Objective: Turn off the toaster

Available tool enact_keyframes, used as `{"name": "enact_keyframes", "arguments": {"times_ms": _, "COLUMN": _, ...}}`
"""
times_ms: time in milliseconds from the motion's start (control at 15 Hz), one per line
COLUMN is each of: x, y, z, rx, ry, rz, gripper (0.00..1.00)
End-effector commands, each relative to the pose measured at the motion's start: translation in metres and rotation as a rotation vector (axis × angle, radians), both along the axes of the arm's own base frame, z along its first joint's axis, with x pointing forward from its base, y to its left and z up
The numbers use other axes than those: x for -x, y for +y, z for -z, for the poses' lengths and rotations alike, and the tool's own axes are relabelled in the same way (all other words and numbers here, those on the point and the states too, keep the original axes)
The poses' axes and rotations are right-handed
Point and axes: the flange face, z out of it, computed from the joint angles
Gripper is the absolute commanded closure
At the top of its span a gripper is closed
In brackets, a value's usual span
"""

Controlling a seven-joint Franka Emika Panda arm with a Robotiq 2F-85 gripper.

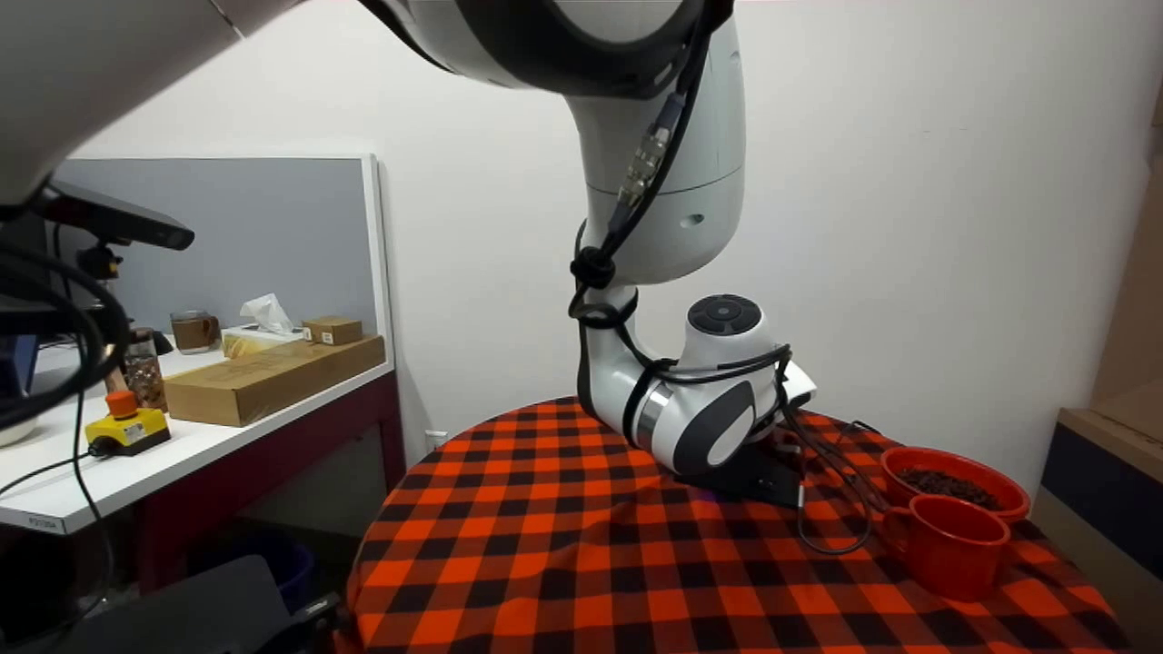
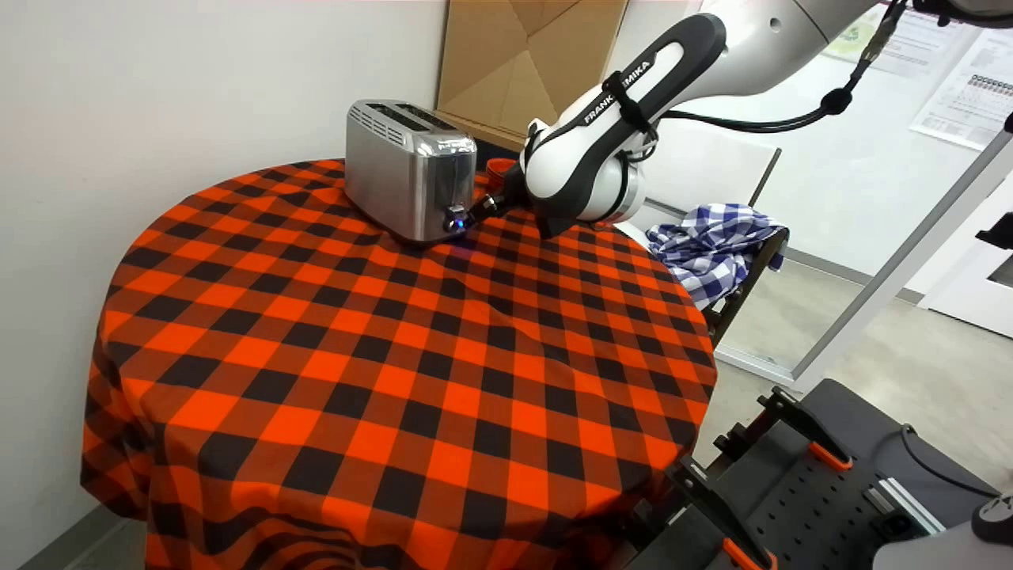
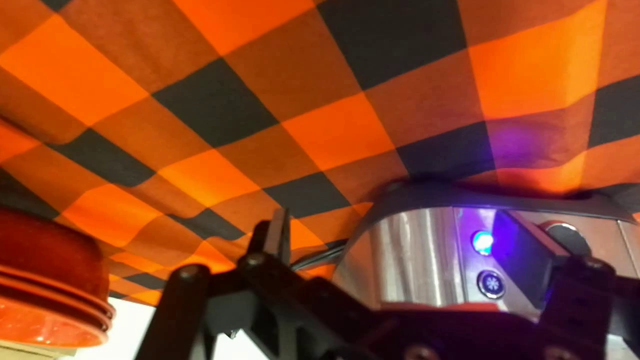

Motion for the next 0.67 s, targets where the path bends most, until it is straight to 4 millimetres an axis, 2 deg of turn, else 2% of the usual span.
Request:
{"name": "enact_keyframes", "arguments": {"times_ms": 0, "x": -0.0068, "y": 0.0038, "z": 0.0063, "rx": -0.019, "ry": -0.048, "rz": 0.005, "gripper": 0.00}}
{"name": "enact_keyframes", "arguments": {"times_ms": 600, "x": -0.0067, "y": -0.0002, "z": 0.0076, "rx": -0.031, "ry": -0.123, "rz": 0.039, "gripper": 0.00}}
